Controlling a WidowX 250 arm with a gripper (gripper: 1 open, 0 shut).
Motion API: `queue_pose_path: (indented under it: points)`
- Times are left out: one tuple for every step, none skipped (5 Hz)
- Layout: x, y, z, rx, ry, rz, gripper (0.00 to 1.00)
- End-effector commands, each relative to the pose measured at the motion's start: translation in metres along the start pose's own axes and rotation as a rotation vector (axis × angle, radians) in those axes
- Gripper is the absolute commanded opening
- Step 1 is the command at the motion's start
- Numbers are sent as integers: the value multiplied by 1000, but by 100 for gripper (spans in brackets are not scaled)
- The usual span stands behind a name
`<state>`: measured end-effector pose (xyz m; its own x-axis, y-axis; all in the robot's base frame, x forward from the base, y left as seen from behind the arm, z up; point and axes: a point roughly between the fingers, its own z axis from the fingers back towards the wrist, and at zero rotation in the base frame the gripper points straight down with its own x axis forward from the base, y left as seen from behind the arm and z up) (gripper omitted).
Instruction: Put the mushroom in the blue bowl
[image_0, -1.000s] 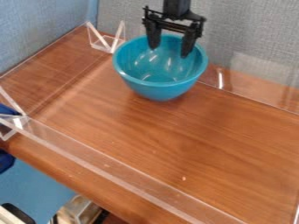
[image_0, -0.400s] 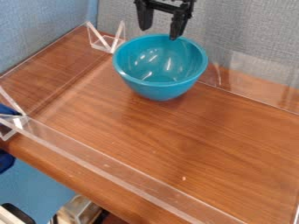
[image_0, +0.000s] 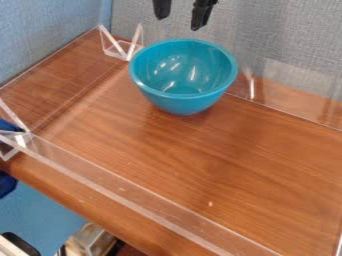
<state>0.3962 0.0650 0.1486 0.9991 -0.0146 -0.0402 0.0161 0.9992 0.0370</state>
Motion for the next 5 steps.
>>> queue_pose_path:
  points:
    - [-7,0,23,12,-67,4,100]
    - [-13,-2,13,15,-47,-12,100]
    - [-25,-5,26,28,-54,-21,100]
    - [-24,-13,34,40,-61,-83,100]
    - [-8,-17,21,43,-52,-136,100]
